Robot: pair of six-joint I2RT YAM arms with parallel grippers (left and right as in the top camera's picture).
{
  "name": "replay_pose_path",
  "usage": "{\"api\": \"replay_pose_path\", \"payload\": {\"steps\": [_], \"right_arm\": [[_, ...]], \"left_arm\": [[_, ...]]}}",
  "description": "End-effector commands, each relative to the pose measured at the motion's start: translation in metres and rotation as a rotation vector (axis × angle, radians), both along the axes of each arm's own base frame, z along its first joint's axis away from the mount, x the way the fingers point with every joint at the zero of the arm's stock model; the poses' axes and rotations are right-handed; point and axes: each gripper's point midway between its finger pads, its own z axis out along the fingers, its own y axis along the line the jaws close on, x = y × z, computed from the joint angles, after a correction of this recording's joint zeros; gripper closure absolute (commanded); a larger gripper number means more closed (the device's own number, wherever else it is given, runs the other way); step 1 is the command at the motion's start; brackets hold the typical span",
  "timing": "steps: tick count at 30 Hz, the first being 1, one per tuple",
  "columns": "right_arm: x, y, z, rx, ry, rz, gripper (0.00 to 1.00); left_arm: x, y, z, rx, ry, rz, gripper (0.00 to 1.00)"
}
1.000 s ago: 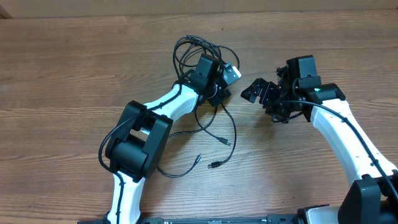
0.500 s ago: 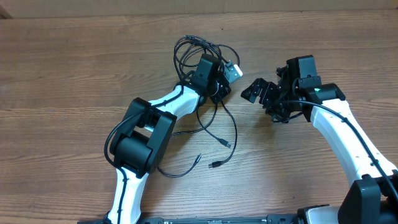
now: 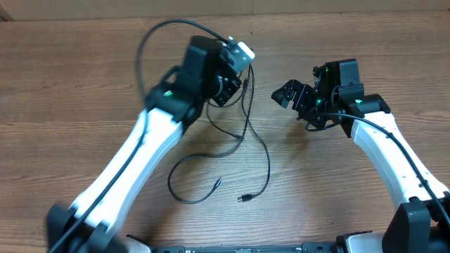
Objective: Untangle cables
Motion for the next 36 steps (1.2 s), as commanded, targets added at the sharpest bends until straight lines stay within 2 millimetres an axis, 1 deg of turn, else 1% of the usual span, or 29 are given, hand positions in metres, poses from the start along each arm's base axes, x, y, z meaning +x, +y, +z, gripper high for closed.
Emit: {"api": "replay_pose_path", "payload": {"steps": [1, 2, 4, 6, 7, 10, 13, 15, 16, 18, 19, 20, 21, 22, 24, 26, 28, 29, 30, 33, 36], "right_arm": [[0.005, -0.002, 0.002, -0.018, -0.018, -0.009, 0.00], [0.005, -0.002, 0.002, -0.018, -0.018, -0.009, 0.00], [0.010, -0.001, 0.005, -0.013, -0.044, -0.010, 0.00], [0.013, 0.002, 0.009, 0.004, -0.060, -0.005, 0.00], [0.011, 0.008, 0.011, 0.040, -0.050, -0.003, 0.00], [0.006, 0.019, 0.015, 0.099, -0.030, 0.023, 0.00], [0.002, 0.028, 0.015, 0.098, -0.024, 0.048, 0.00], [-0.002, 0.034, 0.013, 0.092, -0.019, 0.063, 0.00], [-0.003, 0.036, 0.013, 0.092, -0.018, 0.069, 0.00], [-0.005, 0.038, 0.009, 0.066, -0.012, 0.069, 0.00], [-0.006, 0.038, 0.008, 0.055, -0.009, 0.066, 0.00], [-0.007, 0.037, 0.005, 0.040, -0.005, 0.062, 0.00], [-0.008, 0.036, 0.004, 0.024, -0.001, 0.058, 0.00], [-0.008, 0.037, 0.003, 0.015, -0.002, 0.058, 0.00], [-0.009, 0.037, 0.002, 0.004, -0.003, 0.056, 0.00], [-0.009, 0.037, 0.002, 0.004, -0.002, 0.057, 0.00], [-0.009, 0.037, 0.002, 0.003, -0.002, 0.056, 0.00], [-0.009, 0.037, 0.002, 0.003, -0.003, 0.056, 0.00], [-0.009, 0.037, 0.002, 0.004, -0.003, 0.056, 0.00], [-0.009, 0.037, 0.002, 0.003, -0.002, 0.056, 0.00], [-0.009, 0.037, 0.002, 0.004, -0.003, 0.057, 0.00]], "left_arm": [[-0.023, 0.023, 0.066, -0.142, -0.071, 0.082, 0.96], [-0.030, 0.027, 0.080, -0.169, -0.090, 0.088, 0.96], [-0.051, 0.037, 0.113, -0.233, -0.144, 0.062, 0.96], [-0.062, 0.044, 0.130, -0.271, -0.168, 0.057, 0.96], [-0.069, 0.053, 0.142, -0.306, -0.185, 0.076, 0.96], [-0.072, 0.068, 0.158, -0.385, -0.198, 0.141, 0.96], [-0.068, 0.082, 0.176, -0.488, -0.216, 0.214, 0.96], [-0.065, 0.093, 0.196, -0.570, -0.265, 0.255, 0.96], [-0.065, 0.097, 0.204, -0.596, -0.283, 0.264, 0.96], [-0.069, 0.107, 0.226, -0.639, -0.355, 0.274, 0.96], [-0.070, 0.113, 0.234, -0.647, -0.391, 0.287, 0.96], [-0.072, 0.124, 0.244, -0.652, -0.435, 0.318, 0.96], [-0.072, 0.131, 0.249, -0.653, -0.460, 0.343, 0.96], [-0.070, 0.146, 0.254, -0.649, -0.499, 0.401, 0.96], [-0.067, 0.166, 0.256, -0.636, -0.533, 0.483, 0.96], [-0.061, 0.188, 0.252, -0.612, -0.551, 0.576, 0.96], [-0.051, 0.222, 0.246, -0.566, -0.585, 0.733, 0.96], [-0.048, 0.235, 0.244, -0.543, -0.604, 0.787, 0.96], [-0.044, 0.253, 0.243, -0.508, -0.634, 0.862, 0.96], [-0.031, 0.292, 0.236, -0.449, -0.680, 1.000, 0.96], [-0.016, 0.318, 0.225, -0.423, -0.679, 1.062, 0.96]]}}
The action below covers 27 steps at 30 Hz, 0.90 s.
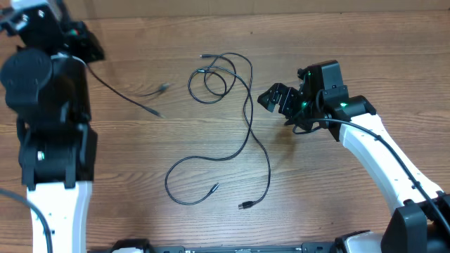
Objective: Untangle cables
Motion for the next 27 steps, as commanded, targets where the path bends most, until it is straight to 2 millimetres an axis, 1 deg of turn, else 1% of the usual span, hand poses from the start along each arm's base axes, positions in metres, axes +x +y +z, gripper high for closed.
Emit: {"api": "replay_pose_path", "payload": {"steps": [1, 2, 4, 6, 9, 11, 14, 16, 17, 18, 19, 20, 21, 22, 23, 24, 25, 26, 27], "right_arm": [[0.002, 0.001, 0.000, -0.007, -0.007, 0.000, 0.00], [0.002, 0.001, 0.000, -0.007, -0.007, 0.000, 0.00], [0.002, 0.001, 0.000, -0.007, -0.007, 0.000, 0.00], [0.002, 0.001, 0.000, -0.007, -0.007, 0.000, 0.00], [0.002, 0.001, 0.000, -0.007, -0.007, 0.000, 0.00], [0.002, 0.001, 0.000, -0.007, -0.007, 0.000, 0.00], [0.002, 0.001, 0.000, -0.007, -0.007, 0.000, 0.00], [0.002, 0.001, 0.000, -0.007, -0.007, 0.000, 0.00], [0.002, 0.001, 0.000, -0.007, -0.007, 0.000, 0.00], [0.002, 0.001, 0.000, -0.007, -0.007, 0.000, 0.00], [0.002, 0.001, 0.000, -0.007, -0.007, 0.000, 0.00], [0.002, 0.001, 0.000, -0.007, -0.007, 0.000, 0.00], [0.002, 0.001, 0.000, -0.007, -0.007, 0.000, 0.00], [0.002, 0.001, 0.000, -0.007, -0.007, 0.000, 0.00], [0.002, 0.001, 0.000, -0.007, -0.007, 0.000, 0.00], [0.002, 0.001, 0.000, -0.007, -0.007, 0.000, 0.00], [0.002, 0.001, 0.000, -0.007, -0.007, 0.000, 0.00], [0.002, 0.001, 0.000, -0.007, -0.007, 0.000, 0.00], [0.002, 0.001, 0.000, -0.007, -0.007, 0.000, 0.00]], "left_arm": [[0.008, 0.043, -0.007, 0.016, 0.017, 0.157, 0.96], [0.011, 0.052, -0.011, 0.008, 0.025, 0.177, 0.96], [0.013, 0.059, -0.014, -0.001, 0.029, 0.184, 0.96], [0.009, 0.072, -0.011, 0.000, 0.019, 0.219, 0.96], [-0.001, 0.099, -0.004, 0.002, -0.011, 0.288, 0.95], [-0.003, 0.113, -0.006, 0.003, -0.009, 0.294, 0.96], [0.005, 0.128, -0.010, 0.009, -0.008, 0.249, 0.96], [0.012, 0.150, -0.014, -0.012, -0.041, 0.269, 0.96], [0.019, 0.170, -0.018, -0.070, -0.093, 0.296, 0.95], [0.024, 0.179, -0.022, -0.110, -0.125, 0.305, 0.95], [0.035, 0.191, -0.029, -0.162, -0.168, 0.310, 0.96], [0.041, 0.197, -0.032, -0.185, -0.197, 0.309, 0.96], [0.052, 0.203, -0.035, -0.201, -0.242, 0.301, 0.93], [0.058, 0.206, -0.033, -0.198, -0.271, 0.296, 0.92], [0.069, 0.212, -0.028, -0.193, -0.332, 0.285, 0.90], [0.078, 0.216, -0.023, -0.200, -0.369, 0.277, 0.90], [0.091, 0.223, -0.020, -0.235, -0.398, 0.265, 0.91], [0.105, 0.227, -0.023, -0.269, -0.396, 0.246, 0.92], [0.123, 0.229, -0.033, -0.307, -0.369, 0.212, 0.94]]}}
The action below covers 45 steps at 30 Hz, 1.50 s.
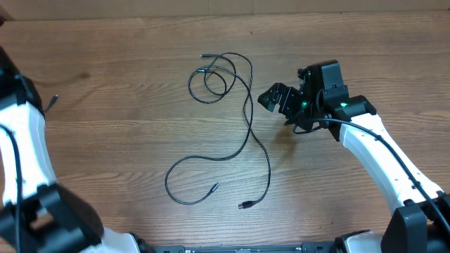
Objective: Untangle cables
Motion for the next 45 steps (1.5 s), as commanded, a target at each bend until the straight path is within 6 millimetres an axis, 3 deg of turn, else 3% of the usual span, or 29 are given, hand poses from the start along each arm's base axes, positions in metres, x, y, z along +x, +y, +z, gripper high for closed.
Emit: {"api": "replay_pose_path", "payload": {"steps": [1, 2, 4, 6, 8, 9, 10, 11, 12, 13, 14, 17, 23, 26, 30, 34, 40, 43, 45], "right_arm": [[0.002, 0.001, 0.001, -0.005, -0.008, 0.001, 0.00], [0.002, 0.001, 0.001, -0.005, -0.008, 0.001, 0.00], [0.002, 0.001, 0.001, -0.005, -0.008, 0.001, 0.00], [0.002, 0.001, 0.001, -0.005, -0.008, 0.001, 0.00], [0.002, 0.001, 0.001, -0.005, -0.008, 0.001, 0.00], [0.002, 0.001, 0.001, -0.005, -0.008, 0.001, 0.00], [0.002, 0.001, 0.001, -0.005, -0.008, 0.001, 0.00], [0.002, 0.001, 0.001, -0.005, -0.008, 0.001, 0.00], [0.002, 0.001, 0.001, -0.005, -0.008, 0.001, 0.00], [0.002, 0.001, 0.001, -0.005, -0.008, 0.001, 0.00], [0.002, 0.001, 0.001, -0.005, -0.008, 0.001, 0.00], [0.002, 0.001, 0.001, -0.005, -0.009, 0.000, 0.00], [0.002, 0.001, 0.001, -0.005, -0.008, 0.001, 0.00], [0.002, 0.001, 0.001, -0.005, -0.008, 0.001, 0.00], [0.002, 0.001, 0.001, -0.005, -0.008, 0.001, 0.00], [0.002, 0.001, 0.001, -0.005, -0.009, 0.001, 0.00], [0.002, 0.001, 0.001, -0.005, -0.009, 0.000, 0.00], [0.002, 0.001, 0.001, -0.005, -0.009, 0.000, 0.00], [0.002, 0.001, 0.001, -0.005, -0.009, 0.000, 0.00]], "left_arm": [[0.048, 0.006, 0.003, -0.127, -0.077, -0.129, 0.95], [0.060, 0.008, -0.013, -0.166, -0.050, -0.149, 0.96], [0.085, 0.013, -0.065, -0.251, 0.049, -0.164, 0.96], [0.105, 0.011, -0.156, -0.370, 0.243, -0.160, 0.96], [0.105, 0.006, -0.197, -0.414, 0.359, -0.152, 0.96], [0.096, 0.005, -0.221, -0.458, 0.450, -0.112, 0.86], [0.087, 0.008, -0.234, -0.479, 0.500, -0.064, 0.77], [0.079, 0.011, -0.242, -0.492, 0.539, -0.022, 0.57], [0.069, 0.014, -0.252, -0.501, 0.588, 0.029, 0.21], [0.060, 0.017, -0.259, -0.508, 0.625, 0.070, 0.03], [0.039, 0.023, -0.275, -0.539, 0.702, 0.166, 0.00], [-0.006, 0.033, -0.299, -0.649, 0.772, 0.359, 0.00], [-0.043, 0.026, -0.324, -0.672, 0.979, 0.387, 0.00], [-0.048, 0.032, -0.337, -0.675, 1.005, 0.399, 0.01], [-0.056, 0.037, -0.368, -0.716, 1.050, 0.418, 0.03], [-0.053, 0.040, -0.403, -0.714, 1.101, 0.396, 0.01], [-0.041, 0.035, -0.438, -0.687, 1.170, 0.291, 0.00], [-0.041, 0.035, -0.450, -0.693, 1.179, 0.291, 0.08], [-0.041, 0.034, -0.458, -0.701, 1.187, 0.285, 0.20]]}}
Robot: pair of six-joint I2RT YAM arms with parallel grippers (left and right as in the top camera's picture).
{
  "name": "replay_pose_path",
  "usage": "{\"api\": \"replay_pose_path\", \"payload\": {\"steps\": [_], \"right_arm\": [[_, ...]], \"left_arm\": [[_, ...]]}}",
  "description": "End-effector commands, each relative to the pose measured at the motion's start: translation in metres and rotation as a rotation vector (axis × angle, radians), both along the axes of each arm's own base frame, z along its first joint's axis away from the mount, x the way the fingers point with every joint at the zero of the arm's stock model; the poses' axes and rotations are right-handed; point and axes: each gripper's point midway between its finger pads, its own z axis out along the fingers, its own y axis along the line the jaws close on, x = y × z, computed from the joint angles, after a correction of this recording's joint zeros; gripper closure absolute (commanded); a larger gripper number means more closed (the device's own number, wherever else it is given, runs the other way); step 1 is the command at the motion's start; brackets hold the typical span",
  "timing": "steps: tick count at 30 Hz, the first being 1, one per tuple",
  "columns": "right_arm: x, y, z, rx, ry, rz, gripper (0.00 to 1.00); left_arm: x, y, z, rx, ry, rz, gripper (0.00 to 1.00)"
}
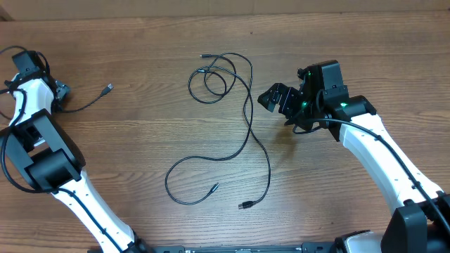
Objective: Untangle cables
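Black cables lie in the middle of the table in the overhead view. They coil in small loops at the top; long strands run down to a plug and a jack end. A separate black cable lies at the far left, its plug pointing right. Its other end runs in under my left gripper, whose jaws are too small to read. My right gripper hovers open and holds nothing, just right of the upper strands.
The wooden table runs to a pale wall edge at the top. My left arm stretches along the left border. The right arm comes in from the lower right.
My left arm was swung out past the left edge, with a cable end just showing. Now it reaches to the far left corner and the separated cable lies on the table. The right arm has not moved.
My left gripper was first over the tangle's upper loops, holding cable. Then it was at the far left with one cable drawn away from the rest. Then it was nearly out of frame. Now that cable lies apart at the left; the right gripper stayed open throughout.
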Motion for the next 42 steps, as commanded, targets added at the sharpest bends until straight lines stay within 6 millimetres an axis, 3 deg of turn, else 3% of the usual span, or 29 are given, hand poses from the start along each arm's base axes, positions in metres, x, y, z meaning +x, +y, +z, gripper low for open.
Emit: {"api": "replay_pose_path", "payload": {"steps": [1, 3, 5, 8, 10, 11, 13, 15, 17, 19, 20, 23, 25, 28, 30, 31, 32, 36, 37, 39, 40, 42], "right_arm": [[0.002, 0.001, 0.001, -0.005, -0.007, 0.001, 0.00], [0.002, 0.001, 0.001, -0.005, -0.007, 0.001, 0.00], [0.002, 0.001, 0.001, -0.005, -0.007, 0.001, 0.00], [0.002, 0.001, 0.001, -0.005, -0.007, 0.001, 0.00], [0.002, 0.001, 0.001, -0.005, -0.007, 0.001, 0.00], [0.002, 0.001, 0.001, -0.005, -0.007, 0.001, 0.00], [0.002, 0.001, 0.001, -0.005, -0.007, 0.001, 0.00], [0.002, 0.001, 0.001, -0.005, -0.007, 0.001, 0.00], [0.002, 0.001, 0.001, -0.005, -0.007, 0.001, 0.00], [0.002, 0.001, 0.001, -0.005, -0.007, 0.001, 0.00], [0.002, 0.001, 0.001, -0.005, -0.007, 0.001, 0.00], [0.002, 0.001, 0.001, -0.005, -0.007, 0.001, 0.00], [0.002, 0.001, 0.001, -0.005, -0.007, 0.001, 0.00], [0.002, 0.001, 0.001, -0.005, -0.007, 0.001, 0.00], [0.002, 0.001, 0.001, -0.005, -0.007, 0.001, 0.00], [0.002, 0.001, 0.001, -0.005, -0.007, 0.001, 0.00], [0.002, 0.001, 0.001, -0.005, -0.007, 0.001, 0.00], [0.002, 0.001, 0.001, -0.005, -0.007, 0.001, 0.00], [0.002, 0.001, 0.001, -0.005, -0.007, 0.001, 0.00], [0.002, 0.001, 0.001, -0.005, -0.007, 0.001, 0.00], [0.002, 0.001, 0.001, -0.005, -0.007, 0.001, 0.00], [0.002, 0.001, 0.001, -0.005, -0.007, 0.001, 0.00]], "left_arm": [[-0.010, -0.006, -0.042, -0.052, 0.078, -0.025, 0.24], [-0.010, -0.006, -0.050, -0.054, 0.083, -0.026, 0.36], [-0.012, -0.008, -0.058, -0.061, 0.094, -0.026, 0.39], [-0.005, -0.006, -0.065, -0.059, 0.068, -0.027, 0.61], [0.010, -0.005, -0.062, -0.062, -0.001, -0.046, 0.78], [0.019, -0.004, -0.060, -0.061, -0.042, -0.057, 0.80], [0.052, -0.007, -0.049, -0.083, -0.191, -0.118, 0.92], [0.074, -0.015, -0.040, -0.119, -0.298, -0.178, 0.96], [0.110, -0.025, -0.016, -0.146, -0.469, -0.262, 0.96], [0.126, -0.031, -0.001, -0.156, -0.547, -0.298, 0.95], [0.147, -0.043, 0.022, -0.165, -0.635, -0.373, 0.95], [0.181, -0.062, 0.073, -0.144, -0.736, -0.477, 0.94], [0.192, -0.065, 0.097, -0.094, -0.731, -0.486, 0.94], [0.198, -0.057, 0.127, 0.006, -0.701, -0.463, 0.94], [0.205, -0.055, 0.171, 0.071, -0.733, -0.496, 0.94], [0.207, -0.056, 0.183, 0.080, -0.749, -0.511, 0.94], [0.213, -0.061, 0.221, 0.112, -0.806, -0.575, 0.94], [0.214, -0.072, 0.315, 0.208, -0.965, -0.665, 0.94], [0.211, -0.079, 0.346, 0.248, -1.018, -0.714, 0.95], [0.205, -0.094, 0.390, 0.294, -1.107, -0.794, 0.96], [0.202, -0.097, 0.404, 0.316, -1.132, -0.807, 0.96], [0.200, -0.092, 0.405, 0.357, -1.099, -0.797, 0.96]]}}
